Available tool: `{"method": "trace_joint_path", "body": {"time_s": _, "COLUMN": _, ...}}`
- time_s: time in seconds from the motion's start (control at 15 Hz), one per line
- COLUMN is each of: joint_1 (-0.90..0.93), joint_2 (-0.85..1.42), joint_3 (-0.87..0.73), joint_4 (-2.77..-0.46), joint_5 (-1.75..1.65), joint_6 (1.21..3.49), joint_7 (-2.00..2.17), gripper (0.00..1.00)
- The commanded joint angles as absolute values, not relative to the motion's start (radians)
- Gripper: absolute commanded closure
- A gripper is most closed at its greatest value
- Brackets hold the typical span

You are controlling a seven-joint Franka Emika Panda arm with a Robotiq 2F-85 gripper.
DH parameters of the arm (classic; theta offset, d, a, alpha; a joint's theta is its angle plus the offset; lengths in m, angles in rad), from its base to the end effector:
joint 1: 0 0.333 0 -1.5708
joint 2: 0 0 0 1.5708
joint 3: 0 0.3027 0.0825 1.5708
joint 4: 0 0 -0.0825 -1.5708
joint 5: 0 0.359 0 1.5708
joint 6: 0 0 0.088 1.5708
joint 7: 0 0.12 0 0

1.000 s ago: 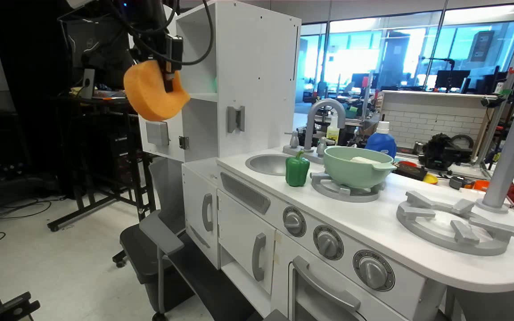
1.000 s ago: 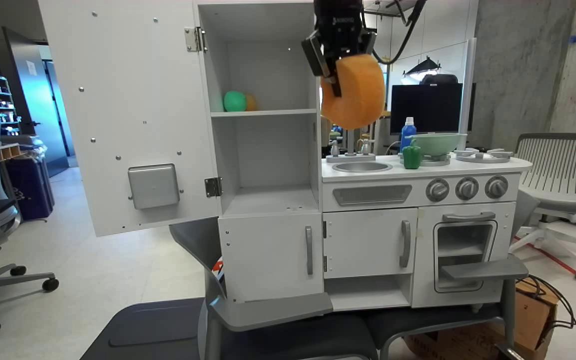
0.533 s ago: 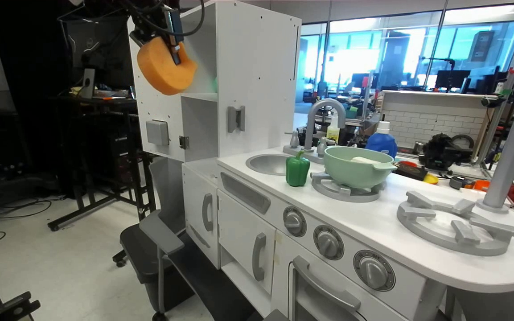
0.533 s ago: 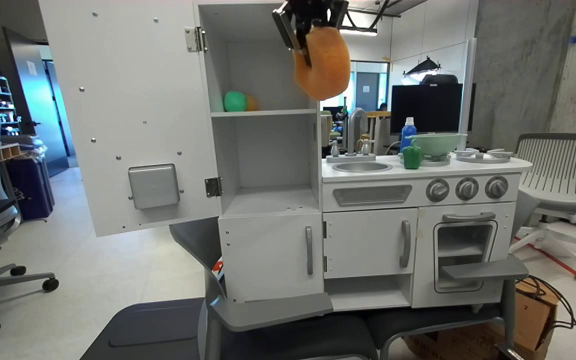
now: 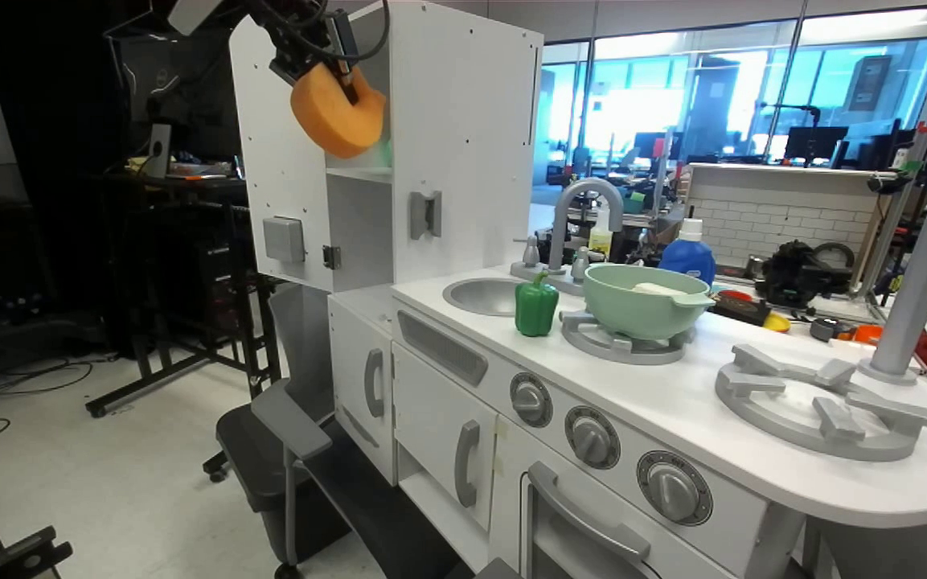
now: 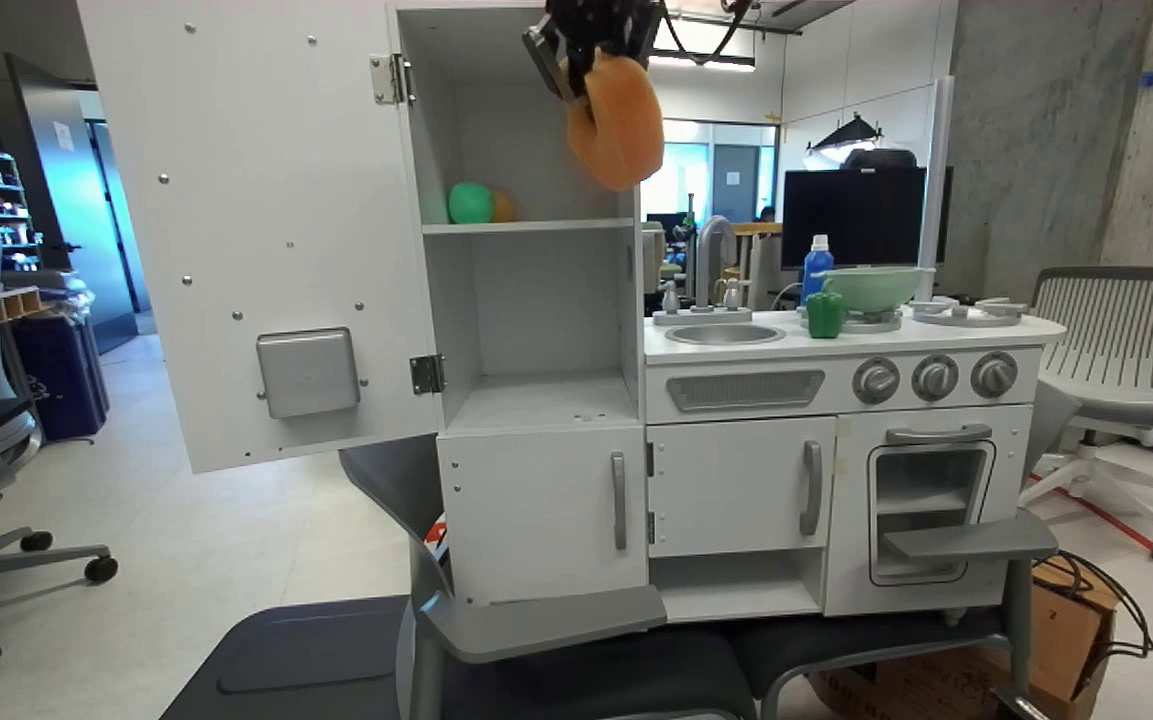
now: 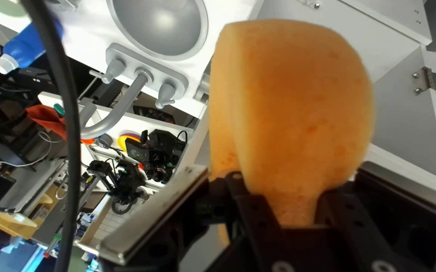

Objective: Open the cupboard and put the yellow and green object inside.

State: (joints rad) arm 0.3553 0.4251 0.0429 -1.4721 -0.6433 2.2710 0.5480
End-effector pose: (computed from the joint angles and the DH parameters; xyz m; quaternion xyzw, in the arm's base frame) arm 0.6501 0.2453 0.4647 0.9436 0.0815 0.2797 0.1573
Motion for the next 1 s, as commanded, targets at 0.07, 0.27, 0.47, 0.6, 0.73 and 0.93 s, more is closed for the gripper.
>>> {"method": "trace_joint_path", "body": {"time_s": 0.07, "joint_1": 0.394, "joint_2": 0.506, "joint_3": 0.003, "joint_4": -1.37, "joint_5": -0.724, "joint_6": 2.295, "joint_7": 0.607, "gripper": 0.96}}
{"method": "trace_joint_path", "body": {"time_s": 0.27, "joint_1": 0.41, "joint_2": 0.536, "joint_3": -0.011, "joint_4": -1.341, "joint_5": -0.77, "joint_6": 2.315, "joint_7": 0.648, "gripper": 0.96}}
{"method": "trace_joint_path", "body": {"time_s": 0.47, "joint_1": 0.43, "joint_2": 0.562, "joint_3": -0.025, "joint_4": -1.319, "joint_5": -0.832, "joint_6": 2.352, "joint_7": 0.712, "gripper": 0.96}}
{"method": "trace_joint_path", "body": {"time_s": 0.6, "joint_1": 0.444, "joint_2": 0.578, "joint_3": -0.029, "joint_4": -1.304, "joint_5": -0.879, "joint_6": 2.372, "joint_7": 0.755, "gripper": 0.96}}
{"method": "trace_joint_path", "body": {"time_s": 0.73, "joint_1": 0.451, "joint_2": 0.594, "joint_3": -0.032, "joint_4": -1.298, "joint_5": -0.925, "joint_6": 2.391, "joint_7": 0.797, "gripper": 0.96}}
{"method": "trace_joint_path", "body": {"time_s": 0.93, "joint_1": 0.456, "joint_2": 0.626, "joint_3": -0.041, "joint_4": -1.282, "joint_5": -0.978, "joint_6": 2.41, "joint_7": 0.842, "gripper": 0.96}}
